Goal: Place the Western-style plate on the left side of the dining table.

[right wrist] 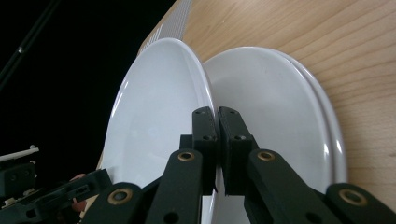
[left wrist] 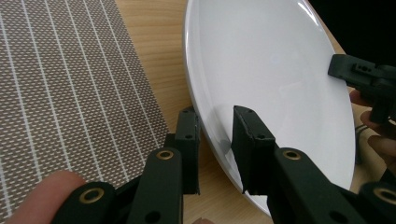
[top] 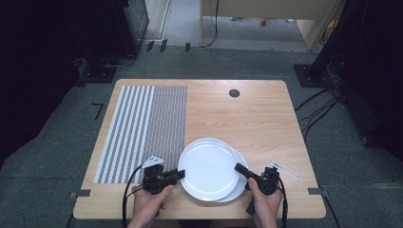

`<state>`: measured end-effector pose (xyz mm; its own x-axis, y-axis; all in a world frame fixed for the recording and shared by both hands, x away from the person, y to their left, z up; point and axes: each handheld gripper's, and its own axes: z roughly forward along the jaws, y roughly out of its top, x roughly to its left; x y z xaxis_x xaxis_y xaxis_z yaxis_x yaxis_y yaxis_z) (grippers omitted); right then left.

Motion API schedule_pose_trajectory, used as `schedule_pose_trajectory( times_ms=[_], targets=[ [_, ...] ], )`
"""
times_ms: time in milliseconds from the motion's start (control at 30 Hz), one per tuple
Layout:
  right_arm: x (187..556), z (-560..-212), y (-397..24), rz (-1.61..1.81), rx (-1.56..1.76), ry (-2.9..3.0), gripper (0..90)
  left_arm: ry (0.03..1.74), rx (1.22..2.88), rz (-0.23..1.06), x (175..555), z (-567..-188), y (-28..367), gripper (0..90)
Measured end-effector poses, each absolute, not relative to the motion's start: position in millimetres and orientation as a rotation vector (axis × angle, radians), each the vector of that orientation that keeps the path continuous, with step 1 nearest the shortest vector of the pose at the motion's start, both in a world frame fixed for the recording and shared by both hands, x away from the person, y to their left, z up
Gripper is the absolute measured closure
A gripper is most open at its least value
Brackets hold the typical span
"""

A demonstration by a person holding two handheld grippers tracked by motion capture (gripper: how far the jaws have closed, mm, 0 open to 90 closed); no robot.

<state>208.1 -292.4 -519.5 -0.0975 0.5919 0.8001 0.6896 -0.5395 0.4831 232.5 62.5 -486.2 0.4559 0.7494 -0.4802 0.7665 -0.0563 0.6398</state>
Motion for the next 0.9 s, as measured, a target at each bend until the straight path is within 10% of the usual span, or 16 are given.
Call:
schedule_pose_trajectory(
  times_ms=[900],
  targets=[
    [279, -470, -214, -1.733, -1.910, -1.620, 87.4, 1.395, 1.631, 0.109, 260, -454, 139, 73.2]
  ],
)
